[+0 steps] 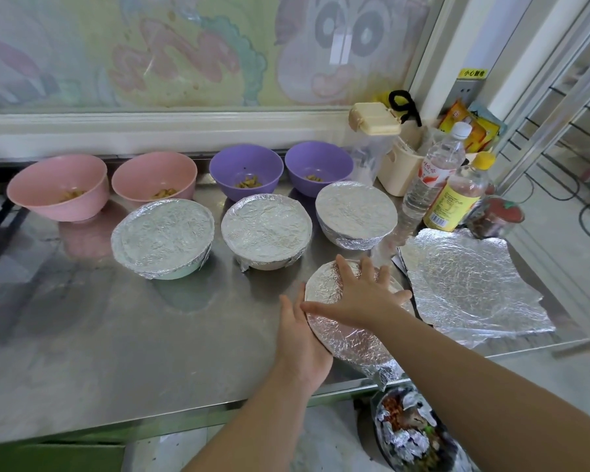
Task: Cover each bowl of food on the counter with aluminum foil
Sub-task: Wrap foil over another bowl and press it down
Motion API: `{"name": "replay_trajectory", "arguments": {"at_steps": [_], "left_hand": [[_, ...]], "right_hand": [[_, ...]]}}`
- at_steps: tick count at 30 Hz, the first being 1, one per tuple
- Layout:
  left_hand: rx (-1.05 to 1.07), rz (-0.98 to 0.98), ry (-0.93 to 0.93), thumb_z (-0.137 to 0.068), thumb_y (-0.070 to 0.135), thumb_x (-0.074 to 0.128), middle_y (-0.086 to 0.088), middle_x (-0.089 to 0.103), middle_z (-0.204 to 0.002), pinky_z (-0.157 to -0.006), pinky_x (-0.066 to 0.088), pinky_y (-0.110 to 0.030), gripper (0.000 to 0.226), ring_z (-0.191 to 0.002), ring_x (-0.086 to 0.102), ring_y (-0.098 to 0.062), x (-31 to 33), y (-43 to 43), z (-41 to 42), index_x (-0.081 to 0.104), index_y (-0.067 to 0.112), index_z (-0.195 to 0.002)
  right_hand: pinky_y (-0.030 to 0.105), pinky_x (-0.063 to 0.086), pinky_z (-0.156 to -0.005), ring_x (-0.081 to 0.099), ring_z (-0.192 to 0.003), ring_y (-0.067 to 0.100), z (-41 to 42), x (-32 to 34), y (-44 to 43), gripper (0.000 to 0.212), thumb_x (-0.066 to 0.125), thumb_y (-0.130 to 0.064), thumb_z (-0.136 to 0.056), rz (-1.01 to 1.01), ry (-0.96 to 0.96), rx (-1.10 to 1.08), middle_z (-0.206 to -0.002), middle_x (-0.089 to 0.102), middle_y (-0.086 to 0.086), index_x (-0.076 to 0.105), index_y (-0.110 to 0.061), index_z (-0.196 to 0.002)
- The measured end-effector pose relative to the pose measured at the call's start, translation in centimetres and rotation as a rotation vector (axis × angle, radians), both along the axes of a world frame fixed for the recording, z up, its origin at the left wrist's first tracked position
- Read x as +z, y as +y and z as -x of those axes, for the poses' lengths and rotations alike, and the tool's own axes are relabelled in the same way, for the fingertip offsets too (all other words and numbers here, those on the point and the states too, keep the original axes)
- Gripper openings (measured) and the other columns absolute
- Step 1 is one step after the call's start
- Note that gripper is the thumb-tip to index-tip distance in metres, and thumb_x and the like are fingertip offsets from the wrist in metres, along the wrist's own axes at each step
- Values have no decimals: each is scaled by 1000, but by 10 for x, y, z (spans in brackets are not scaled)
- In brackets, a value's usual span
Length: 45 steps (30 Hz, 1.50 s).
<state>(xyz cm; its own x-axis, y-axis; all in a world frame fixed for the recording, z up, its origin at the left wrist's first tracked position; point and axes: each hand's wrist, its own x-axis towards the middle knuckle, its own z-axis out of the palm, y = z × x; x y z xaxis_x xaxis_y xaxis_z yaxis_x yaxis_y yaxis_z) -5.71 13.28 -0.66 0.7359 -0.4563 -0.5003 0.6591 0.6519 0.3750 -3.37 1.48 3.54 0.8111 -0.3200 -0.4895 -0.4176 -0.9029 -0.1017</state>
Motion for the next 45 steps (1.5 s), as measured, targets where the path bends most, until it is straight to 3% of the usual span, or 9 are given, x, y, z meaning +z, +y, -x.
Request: {"name": "replay_trajectory", "arguments": {"at_steps": [12,16,21,28,31,33,37,41,45], "left_hand": [[-72,-4,25,-99,69,18,-13,66,-129,-107,42,-53,67,-121,62,-33,6,3,-14,58,30,-134],[-134,-70,58,-97,70,20,-15,69,-123,-108,39,-56,69,-120,60,-37,12,5,-33,64,24,-126],[19,-164,14,-104,54,29,-9,60,-135,-113,37,-48,55,-126,55,-27,8,4,-54,56,18,-137],[110,-305,-53,-107,42,32,2,39,-156,-119,21,-31,51,-147,31,-16,-1,3,-30,40,15,-150],[25,-267,-62,-107,43,26,-1,71,-121,-98,45,-35,48,-122,59,-18,8,-6,-21,65,19,-119],[-13,-285,-68,-106,50,24,-2,76,-105,-86,51,-37,52,-103,69,-17,9,-9,-20,69,24,-106],[-72,-293,-34,-97,68,28,-5,57,-142,-117,32,-49,62,-134,50,-25,-1,-6,-25,54,32,-140],[-129,-275,-63,-86,79,31,2,47,-152,-121,21,-52,61,-143,38,-24,-3,-1,-30,60,48,-130],[-115,-183,-20,-97,69,27,-6,59,-141,-117,30,-51,59,-133,52,-28,-2,2,-36,59,36,-134]], "right_hand": [[81,8,-108,-16,-153,39,0,3,2,136,38,-109,-48,5,36,-74,-167,-23,1,-17,-46,-156],[75,7,-115,-15,-152,45,-7,10,-11,153,23,-113,-30,-71,90,-120,-168,-20,9,-19,-40,-157],[65,8,-121,-8,-152,48,-3,20,-44,146,41,-105,-45,-73,148,-126,-167,-16,16,-22,-35,-157],[78,12,-113,-19,-151,44,-10,14,-28,143,45,-106,-41,34,19,178,-166,-26,4,-21,-47,-154],[80,11,-111,-19,-151,45,-13,5,-26,143,49,-105,-40,9,42,165,-167,-23,3,-17,-50,-154],[80,13,-111,-15,-151,46,-14,3,-28,142,50,-105,-41,8,33,152,-168,-17,3,-14,-50,-155],[81,14,-109,-13,-152,45,-11,6,-23,137,54,-102,-47,29,22,128,-169,-14,1,-11,-49,-156],[82,12,-107,-13,-153,43,-10,9,-18,134,54,-101,-51,51,27,111,-169,-16,0,-11,-49,-156],[82,10,-107,-15,-153,43,-12,10,-17,135,56,-100,-51,38,37,82,-169,-17,1,-10,-48,-156]]}}
